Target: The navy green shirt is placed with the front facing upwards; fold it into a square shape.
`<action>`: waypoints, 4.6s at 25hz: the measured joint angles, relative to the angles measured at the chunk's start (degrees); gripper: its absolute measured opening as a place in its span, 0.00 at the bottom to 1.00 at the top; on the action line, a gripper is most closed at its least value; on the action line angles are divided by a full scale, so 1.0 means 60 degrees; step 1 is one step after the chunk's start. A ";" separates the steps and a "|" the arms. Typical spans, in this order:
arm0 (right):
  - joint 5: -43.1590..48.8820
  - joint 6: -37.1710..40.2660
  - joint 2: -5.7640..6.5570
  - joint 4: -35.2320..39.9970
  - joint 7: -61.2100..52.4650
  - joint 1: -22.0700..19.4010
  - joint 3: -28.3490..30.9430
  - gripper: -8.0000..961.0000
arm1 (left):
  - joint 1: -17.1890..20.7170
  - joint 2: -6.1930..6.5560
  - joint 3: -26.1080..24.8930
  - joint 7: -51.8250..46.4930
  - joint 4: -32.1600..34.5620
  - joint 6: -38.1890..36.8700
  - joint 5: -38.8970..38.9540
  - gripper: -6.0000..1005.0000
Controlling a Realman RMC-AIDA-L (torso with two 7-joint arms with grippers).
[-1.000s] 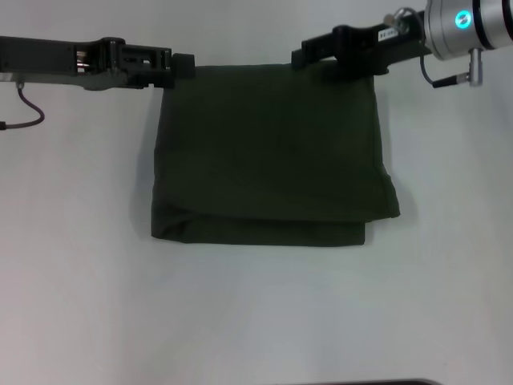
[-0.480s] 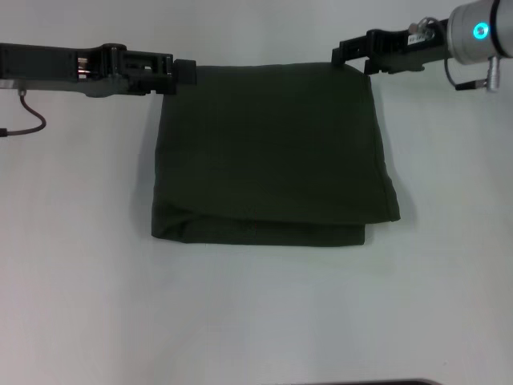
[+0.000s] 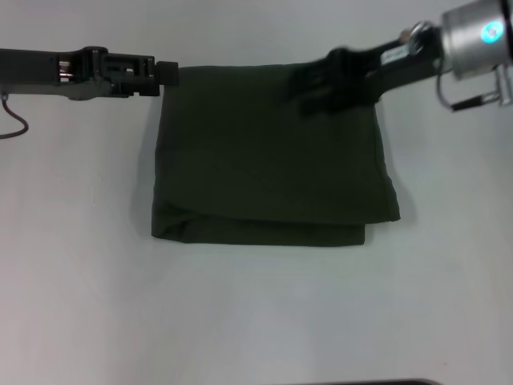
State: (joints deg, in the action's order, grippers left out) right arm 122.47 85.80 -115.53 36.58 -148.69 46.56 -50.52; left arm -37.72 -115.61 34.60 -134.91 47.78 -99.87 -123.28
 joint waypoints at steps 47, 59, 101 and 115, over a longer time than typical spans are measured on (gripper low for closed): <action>0.0964 0.2116 0.0528 0.0320 -0.0333 -0.1727 0.1047 0.76 | 0.0231 0.0238 0.1651 -0.1476 -0.0277 0.1004 -0.1461 0.62; -0.2036 0.1227 -0.0342 -0.0676 0.8522 -0.2410 0.2975 0.77 | 0.1760 -0.0391 -0.2269 0.5938 -0.0826 -0.0748 0.1035 0.63; -0.3017 0.2394 -0.0735 -0.2790 1.8376 -0.4478 0.0216 0.92 | 0.5012 -0.1359 -0.1523 1.5175 -0.2999 -0.2573 -0.0162 0.63; -0.2924 0.2488 -0.0724 -0.2844 1.8427 -0.4511 -0.0198 0.92 | 0.4794 -0.1339 -0.1484 1.5451 -0.3300 -0.2293 -0.0143 0.63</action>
State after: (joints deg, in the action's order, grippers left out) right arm 104.93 100.73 -119.87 19.52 -38.13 19.49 -51.70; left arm -8.96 -123.65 25.69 -42.21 27.98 -113.63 -124.14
